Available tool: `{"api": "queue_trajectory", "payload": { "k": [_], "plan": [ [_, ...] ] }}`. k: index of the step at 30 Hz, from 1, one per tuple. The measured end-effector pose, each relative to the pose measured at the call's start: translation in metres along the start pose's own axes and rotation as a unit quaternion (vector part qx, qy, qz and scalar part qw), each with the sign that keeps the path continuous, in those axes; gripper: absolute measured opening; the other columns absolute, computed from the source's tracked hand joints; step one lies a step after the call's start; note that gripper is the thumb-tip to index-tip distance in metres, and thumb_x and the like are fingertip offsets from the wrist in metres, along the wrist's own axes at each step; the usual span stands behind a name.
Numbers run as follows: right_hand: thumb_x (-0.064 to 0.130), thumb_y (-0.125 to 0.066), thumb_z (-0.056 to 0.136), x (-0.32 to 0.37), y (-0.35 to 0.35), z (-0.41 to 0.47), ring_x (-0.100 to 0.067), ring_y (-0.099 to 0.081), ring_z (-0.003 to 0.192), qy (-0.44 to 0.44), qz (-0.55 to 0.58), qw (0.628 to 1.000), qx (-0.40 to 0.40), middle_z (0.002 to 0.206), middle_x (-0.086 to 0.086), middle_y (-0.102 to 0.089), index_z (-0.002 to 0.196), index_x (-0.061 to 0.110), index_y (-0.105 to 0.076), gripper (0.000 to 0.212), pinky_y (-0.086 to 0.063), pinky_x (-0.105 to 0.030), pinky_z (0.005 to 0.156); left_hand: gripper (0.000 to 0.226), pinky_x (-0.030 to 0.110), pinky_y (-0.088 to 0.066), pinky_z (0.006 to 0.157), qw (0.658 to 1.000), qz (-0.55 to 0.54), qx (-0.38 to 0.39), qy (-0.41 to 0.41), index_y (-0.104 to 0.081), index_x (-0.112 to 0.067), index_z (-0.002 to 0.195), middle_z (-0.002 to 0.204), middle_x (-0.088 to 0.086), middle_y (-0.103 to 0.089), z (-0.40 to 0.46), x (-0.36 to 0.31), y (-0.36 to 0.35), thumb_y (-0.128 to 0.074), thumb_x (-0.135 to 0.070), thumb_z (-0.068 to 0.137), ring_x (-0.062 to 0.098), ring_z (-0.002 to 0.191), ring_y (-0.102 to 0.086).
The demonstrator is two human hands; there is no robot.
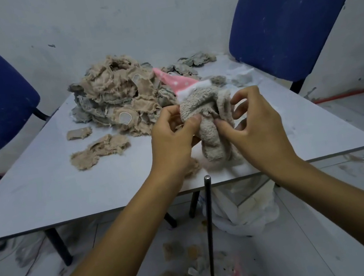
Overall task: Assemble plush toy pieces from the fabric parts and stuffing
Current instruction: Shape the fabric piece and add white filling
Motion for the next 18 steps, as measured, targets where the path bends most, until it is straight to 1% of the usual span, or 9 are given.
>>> {"api": "queue_trajectory", "payload": {
  "k": [4,5,7,10,12,14,15,16,18],
  "plan": [
    [0.019,-0.073,0.082,0.001,0.003,-0.001,-0.001,-0.063,0.074,-0.047,0.083,0.995,-0.032,0.085,0.011,-0.057,0.109,0.029,-0.039,0.044,-0.045,-0.009,0.057,0.023,0.031,-0.06,0.07,0.997,-0.059,0.044,0.036,-0.063,-0.013,0.101,0.082,-0.004,-0.073,-0.008,0.004,-0.006,-0.057,0.007,0.091,0.014,0.08,-0.072],
    [0.015,-0.072,0.082,0.002,0.003,-0.002,0.004,-0.062,0.076,-0.051,0.105,0.992,-0.038,0.086,0.011,-0.057,0.11,0.03,-0.039,0.046,-0.044,-0.006,0.057,0.026,0.029,-0.059,0.068,0.997,-0.056,0.049,0.036,-0.064,-0.014,0.101,0.08,-0.006,-0.073,-0.012,0.005,-0.008,-0.057,0.009,0.089,0.013,0.077,-0.072],
    [0.013,-0.072,0.082,0.004,0.002,-0.003,0.003,-0.062,0.08,-0.041,0.129,0.99,-0.036,0.092,0.009,-0.056,0.112,0.033,-0.036,0.051,-0.047,-0.008,0.057,0.03,0.027,-0.058,0.068,0.997,-0.056,0.045,0.037,-0.064,-0.014,0.1,0.077,-0.006,-0.073,-0.017,0.007,-0.01,-0.057,0.012,0.086,0.01,0.073,-0.071],
    [0.012,-0.074,0.079,0.005,0.003,-0.006,-0.004,-0.058,0.081,-0.015,0.102,0.994,-0.024,0.101,0.001,-0.051,0.113,0.04,-0.031,0.061,-0.047,-0.01,0.062,0.031,0.031,-0.059,0.071,0.996,-0.061,0.04,0.057,-0.064,-0.015,0.096,0.077,-0.006,-0.073,-0.02,0.014,-0.007,-0.058,0.012,0.084,0.013,0.075,-0.071],
    [0.007,-0.076,0.075,0.009,0.005,-0.01,0.002,-0.051,0.083,0.009,0.058,0.997,-0.04,0.107,-0.002,-0.042,0.117,0.037,-0.032,0.068,-0.045,-0.009,0.064,0.031,0.028,-0.058,0.07,0.997,-0.045,0.038,0.055,-0.064,-0.017,0.099,0.081,-0.005,-0.074,-0.022,0.016,-0.004,-0.061,0.01,0.084,0.017,0.08,-0.071],
    [0.002,-0.075,0.072,0.012,0.007,-0.015,0.012,-0.045,0.086,0.04,0.01,0.997,-0.06,0.11,-0.001,-0.035,0.122,0.03,-0.033,0.071,-0.044,-0.008,0.066,0.033,0.027,-0.057,0.068,0.999,-0.007,0.023,0.023,-0.064,-0.023,0.102,0.09,0.001,-0.074,-0.024,0.016,-0.003,-0.066,0.005,0.084,0.023,0.087,-0.071],
    [0.001,-0.074,0.073,0.013,0.006,-0.017,0.013,-0.045,0.086,0.047,0.0,0.997,-0.061,0.108,0.0,-0.035,0.123,0.029,-0.033,0.071,-0.043,-0.007,0.065,0.033,0.028,-0.057,0.069,1.0,0.008,0.013,0.006,-0.065,-0.026,0.102,0.095,0.005,-0.073,-0.025,0.015,-0.003,-0.068,0.001,0.084,0.026,0.091,-0.07],
    [0.001,-0.073,0.074,0.014,0.005,-0.018,0.01,-0.048,0.082,0.045,-0.003,0.997,-0.055,0.103,0.002,-0.038,0.122,0.029,-0.031,0.069,-0.044,-0.01,0.062,0.032,0.03,-0.058,0.071,1.0,0.015,0.003,-0.004,-0.065,-0.029,0.1,0.098,0.007,-0.071,-0.026,0.015,-0.003,-0.069,-0.003,0.084,0.028,0.093,-0.07],
    [0.006,-0.071,0.08,0.014,0.003,-0.02,-0.004,-0.052,0.07,0.034,-0.01,0.999,-0.031,0.086,0.006,-0.044,0.117,0.03,-0.031,0.06,-0.044,-0.017,0.056,0.03,0.033,-0.06,0.074,1.0,0.011,-0.011,-0.001,-0.065,-0.034,0.1,0.103,0.007,-0.071,-0.028,0.015,-0.003,-0.069,-0.009,0.084,0.027,0.096,-0.07]
  ]
}}
Point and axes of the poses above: each hand's wrist, its own z-axis towards the middle knuckle, its own y-axis out of the back of the hand, x = y × z, the point moved 4 cm from there along z, towards the middle knuckle
